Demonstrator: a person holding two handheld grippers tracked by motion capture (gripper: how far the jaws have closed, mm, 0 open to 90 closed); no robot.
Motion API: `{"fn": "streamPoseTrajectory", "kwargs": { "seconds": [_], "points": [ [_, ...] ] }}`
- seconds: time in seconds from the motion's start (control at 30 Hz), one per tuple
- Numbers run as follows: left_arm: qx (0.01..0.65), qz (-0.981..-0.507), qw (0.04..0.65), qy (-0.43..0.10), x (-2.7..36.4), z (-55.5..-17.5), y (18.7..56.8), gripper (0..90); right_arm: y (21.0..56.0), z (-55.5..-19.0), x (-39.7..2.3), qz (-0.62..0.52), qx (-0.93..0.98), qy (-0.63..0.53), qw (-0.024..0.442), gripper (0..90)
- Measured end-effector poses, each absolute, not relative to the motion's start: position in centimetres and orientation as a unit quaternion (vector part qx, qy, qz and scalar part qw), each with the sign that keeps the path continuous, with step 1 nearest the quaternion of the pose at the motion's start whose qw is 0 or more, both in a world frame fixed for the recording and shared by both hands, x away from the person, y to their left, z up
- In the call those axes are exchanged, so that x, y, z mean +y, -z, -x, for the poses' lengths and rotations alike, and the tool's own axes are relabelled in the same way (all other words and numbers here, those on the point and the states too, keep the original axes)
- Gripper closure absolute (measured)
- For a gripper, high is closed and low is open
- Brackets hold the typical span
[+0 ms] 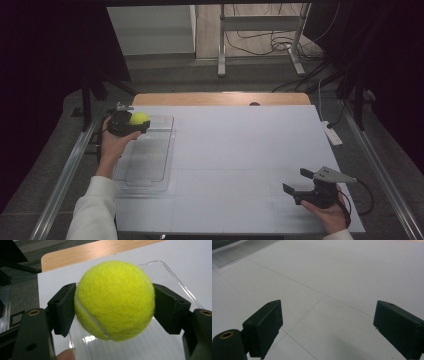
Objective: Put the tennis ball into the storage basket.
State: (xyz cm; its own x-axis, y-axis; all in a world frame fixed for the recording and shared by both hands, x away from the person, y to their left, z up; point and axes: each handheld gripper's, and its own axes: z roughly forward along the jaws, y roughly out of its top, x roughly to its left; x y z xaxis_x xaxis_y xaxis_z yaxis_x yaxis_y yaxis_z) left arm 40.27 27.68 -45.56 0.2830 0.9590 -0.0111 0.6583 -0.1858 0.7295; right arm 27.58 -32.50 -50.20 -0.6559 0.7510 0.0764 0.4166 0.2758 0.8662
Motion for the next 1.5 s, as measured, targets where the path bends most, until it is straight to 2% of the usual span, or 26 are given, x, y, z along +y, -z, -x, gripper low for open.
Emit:
{"fn": "streamPoseTrajectory", "kwargs": {
  "seconds": [1.5],
  "points": [
    [0.556, -0.769, 0.247, -0.197, 26.7, -42.0, 47.8, 26.3, 50.3, -27.6, -32.6, -0.376, 0.778, -0.472, 0.176, 9.2]
  ]
}}
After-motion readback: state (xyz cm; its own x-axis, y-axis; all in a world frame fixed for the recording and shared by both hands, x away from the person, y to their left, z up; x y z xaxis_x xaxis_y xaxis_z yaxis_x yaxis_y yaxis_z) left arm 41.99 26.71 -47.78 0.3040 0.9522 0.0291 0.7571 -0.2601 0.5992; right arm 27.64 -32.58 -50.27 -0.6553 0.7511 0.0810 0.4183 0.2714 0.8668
